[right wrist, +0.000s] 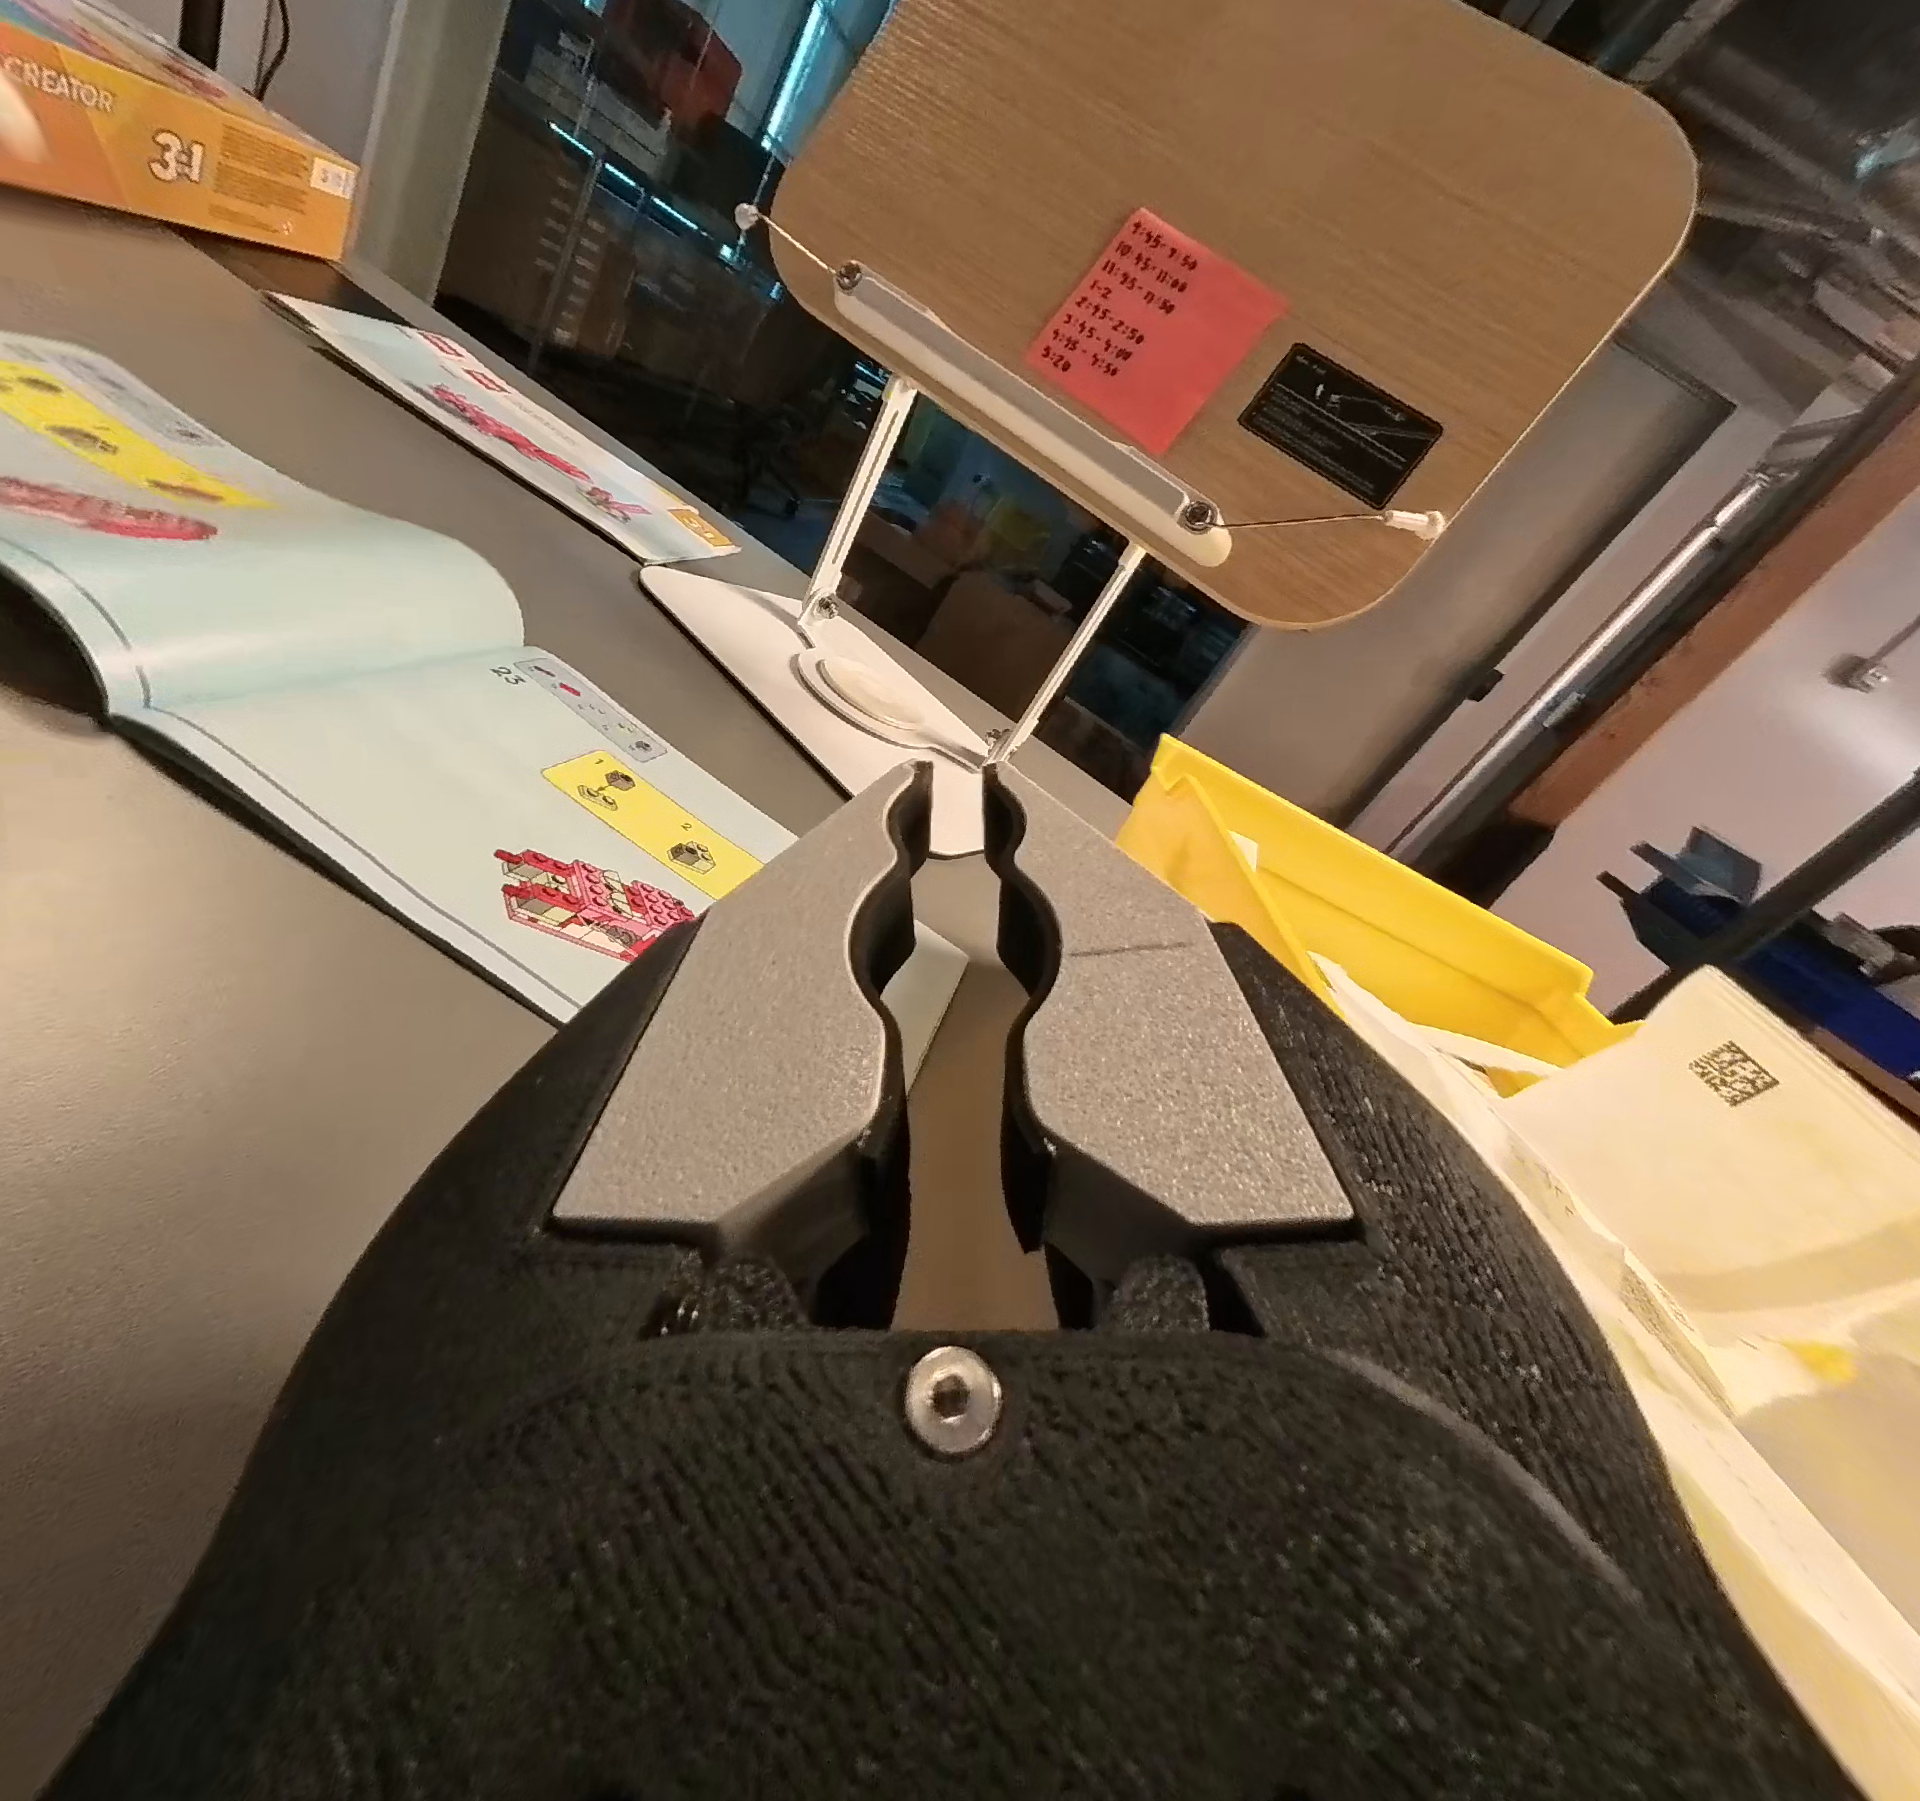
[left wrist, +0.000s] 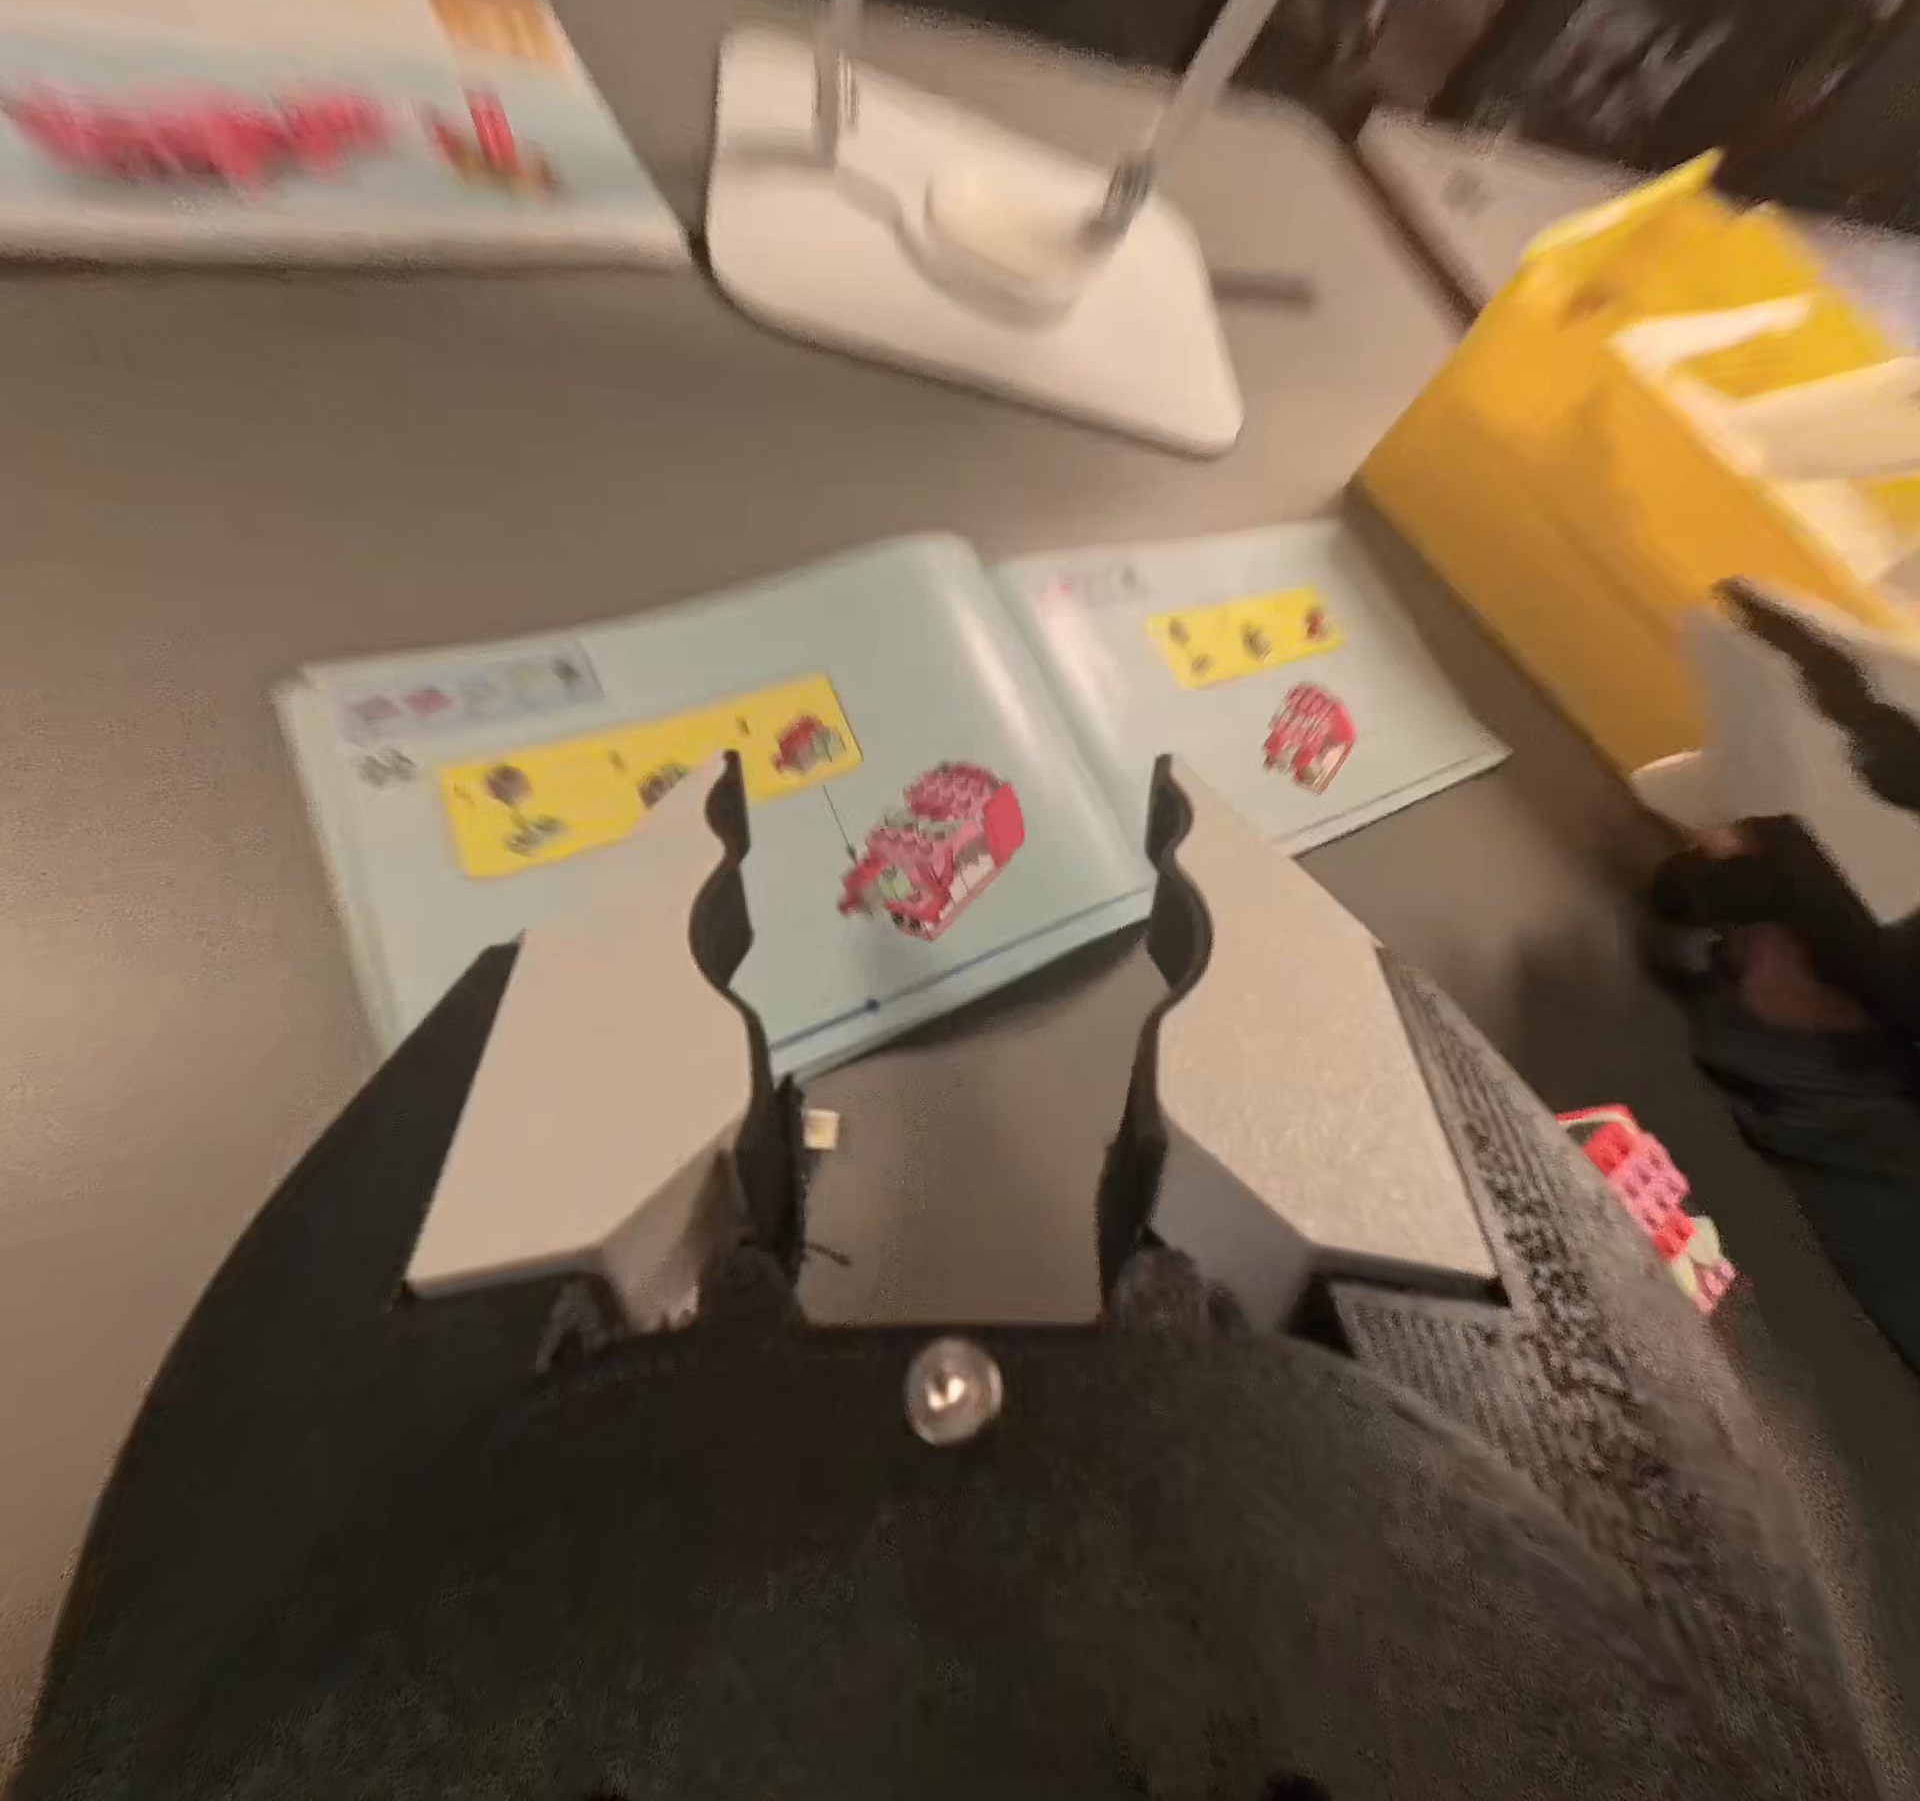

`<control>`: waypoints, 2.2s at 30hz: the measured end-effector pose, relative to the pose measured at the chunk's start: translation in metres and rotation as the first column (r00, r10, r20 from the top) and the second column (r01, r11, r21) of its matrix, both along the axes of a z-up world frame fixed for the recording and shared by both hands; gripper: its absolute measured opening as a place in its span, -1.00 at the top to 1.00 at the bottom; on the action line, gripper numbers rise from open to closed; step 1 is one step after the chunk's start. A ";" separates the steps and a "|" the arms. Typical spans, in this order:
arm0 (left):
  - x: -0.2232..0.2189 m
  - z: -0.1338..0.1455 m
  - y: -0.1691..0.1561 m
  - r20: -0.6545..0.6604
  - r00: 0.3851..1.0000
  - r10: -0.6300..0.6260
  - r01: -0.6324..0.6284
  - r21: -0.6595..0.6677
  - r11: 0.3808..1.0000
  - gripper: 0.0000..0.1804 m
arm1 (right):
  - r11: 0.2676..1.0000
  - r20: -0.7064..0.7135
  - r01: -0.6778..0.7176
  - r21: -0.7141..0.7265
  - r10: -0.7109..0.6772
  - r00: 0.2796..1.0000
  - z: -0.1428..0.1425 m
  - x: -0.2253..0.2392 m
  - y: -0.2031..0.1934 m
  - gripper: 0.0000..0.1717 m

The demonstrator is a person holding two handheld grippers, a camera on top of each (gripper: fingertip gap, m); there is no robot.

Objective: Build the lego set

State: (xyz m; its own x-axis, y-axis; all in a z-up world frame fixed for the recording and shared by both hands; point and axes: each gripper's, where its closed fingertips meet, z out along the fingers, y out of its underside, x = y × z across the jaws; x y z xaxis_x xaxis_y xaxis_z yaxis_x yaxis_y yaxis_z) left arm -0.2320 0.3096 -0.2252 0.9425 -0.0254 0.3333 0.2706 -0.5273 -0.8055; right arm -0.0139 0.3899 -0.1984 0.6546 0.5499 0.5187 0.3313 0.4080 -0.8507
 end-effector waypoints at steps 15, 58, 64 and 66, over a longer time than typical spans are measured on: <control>-0.079 0.073 -0.057 -0.179 0.970 0.164 -0.027 0.593 0.805 0.62 | 0.993 0.007 0.088 0.076 -0.089 0.996 0.009 0.007 0.004 0.94; -0.005 0.057 -0.056 -0.575 0.813 0.090 0.378 0.639 0.670 1.00 | 0.989 0.080 0.027 0.147 -0.039 0.996 0.005 -0.011 -0.006 1.00; -0.007 0.056 -0.055 -0.555 0.828 0.078 0.366 0.642 0.674 1.00 | 0.989 0.085 0.025 0.148 -0.038 0.996 0.004 -0.011 -0.007 1.00; -0.006 0.056 -0.055 -0.553 0.830 0.076 0.366 0.641 0.675 1.00 | 0.989 0.083 0.025 0.147 -0.038 0.996 0.005 -0.011 -0.006 1.00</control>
State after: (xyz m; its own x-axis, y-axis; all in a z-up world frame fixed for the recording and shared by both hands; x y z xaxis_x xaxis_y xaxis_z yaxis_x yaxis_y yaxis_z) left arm -0.2384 0.2549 -0.1691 0.9131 -0.1905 -0.3605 -0.3083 0.2560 -0.9162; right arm -0.0247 0.3835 -0.1939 0.6200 0.4440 0.6469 0.4151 0.5140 -0.7506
